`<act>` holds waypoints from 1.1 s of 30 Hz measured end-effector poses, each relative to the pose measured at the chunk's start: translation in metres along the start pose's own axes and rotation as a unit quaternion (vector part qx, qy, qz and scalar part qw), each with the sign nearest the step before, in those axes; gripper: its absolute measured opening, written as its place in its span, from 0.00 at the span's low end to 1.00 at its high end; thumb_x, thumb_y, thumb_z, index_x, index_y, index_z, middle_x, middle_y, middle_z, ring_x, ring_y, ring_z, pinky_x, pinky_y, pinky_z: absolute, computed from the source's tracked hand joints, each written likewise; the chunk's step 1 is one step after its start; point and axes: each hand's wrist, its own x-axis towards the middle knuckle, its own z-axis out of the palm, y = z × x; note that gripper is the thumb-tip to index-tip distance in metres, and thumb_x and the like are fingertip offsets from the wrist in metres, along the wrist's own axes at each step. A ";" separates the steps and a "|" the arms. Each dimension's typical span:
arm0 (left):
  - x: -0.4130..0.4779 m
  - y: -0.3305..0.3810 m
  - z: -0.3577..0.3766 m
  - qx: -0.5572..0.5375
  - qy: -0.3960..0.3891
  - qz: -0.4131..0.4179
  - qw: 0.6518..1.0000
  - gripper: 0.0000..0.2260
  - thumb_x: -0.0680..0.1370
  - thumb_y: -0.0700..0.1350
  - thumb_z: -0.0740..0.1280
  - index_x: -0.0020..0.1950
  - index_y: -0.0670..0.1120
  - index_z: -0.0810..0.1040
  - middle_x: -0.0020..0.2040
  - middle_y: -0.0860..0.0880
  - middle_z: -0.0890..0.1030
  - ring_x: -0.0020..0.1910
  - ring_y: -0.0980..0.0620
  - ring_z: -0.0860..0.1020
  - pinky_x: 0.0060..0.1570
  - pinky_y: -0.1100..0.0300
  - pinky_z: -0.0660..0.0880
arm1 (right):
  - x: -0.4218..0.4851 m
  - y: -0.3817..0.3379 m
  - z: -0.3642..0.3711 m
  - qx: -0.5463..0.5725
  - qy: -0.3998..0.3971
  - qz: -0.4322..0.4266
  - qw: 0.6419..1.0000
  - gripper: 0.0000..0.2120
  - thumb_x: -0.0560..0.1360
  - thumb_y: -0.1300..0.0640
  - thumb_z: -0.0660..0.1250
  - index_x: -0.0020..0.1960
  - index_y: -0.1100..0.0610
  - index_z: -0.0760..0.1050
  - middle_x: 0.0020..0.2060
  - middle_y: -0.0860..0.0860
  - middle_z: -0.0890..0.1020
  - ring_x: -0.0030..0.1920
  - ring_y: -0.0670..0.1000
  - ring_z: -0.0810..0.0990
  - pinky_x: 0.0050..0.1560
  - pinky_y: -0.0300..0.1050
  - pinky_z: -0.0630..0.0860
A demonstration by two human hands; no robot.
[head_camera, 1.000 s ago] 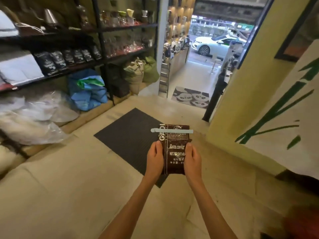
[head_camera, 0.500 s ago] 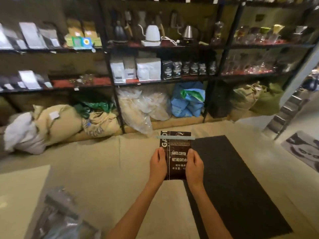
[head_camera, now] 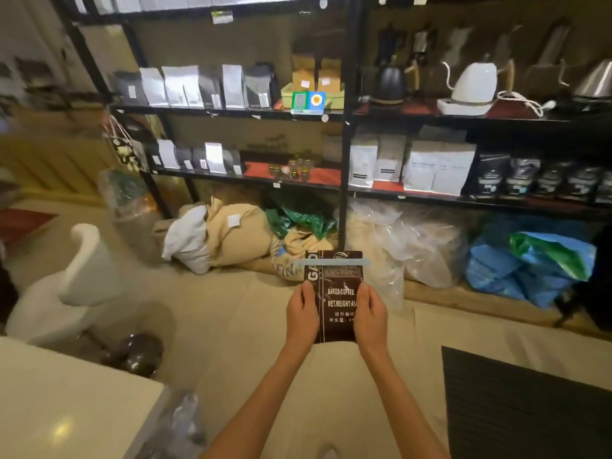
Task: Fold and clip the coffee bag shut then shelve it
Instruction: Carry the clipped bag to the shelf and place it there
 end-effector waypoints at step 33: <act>0.592 0.034 -0.074 -0.001 0.141 -0.043 0.989 0.17 0.85 0.47 0.52 0.51 0.40 0.76 0.41 0.50 0.81 0.36 0.64 0.78 0.34 0.75 0.72 | 0.535 -0.058 0.362 -0.072 -0.263 0.053 0.961 0.20 0.81 0.45 0.57 0.72 0.46 0.63 0.55 0.42 0.77 0.53 0.45 0.80 0.41 0.36 0.76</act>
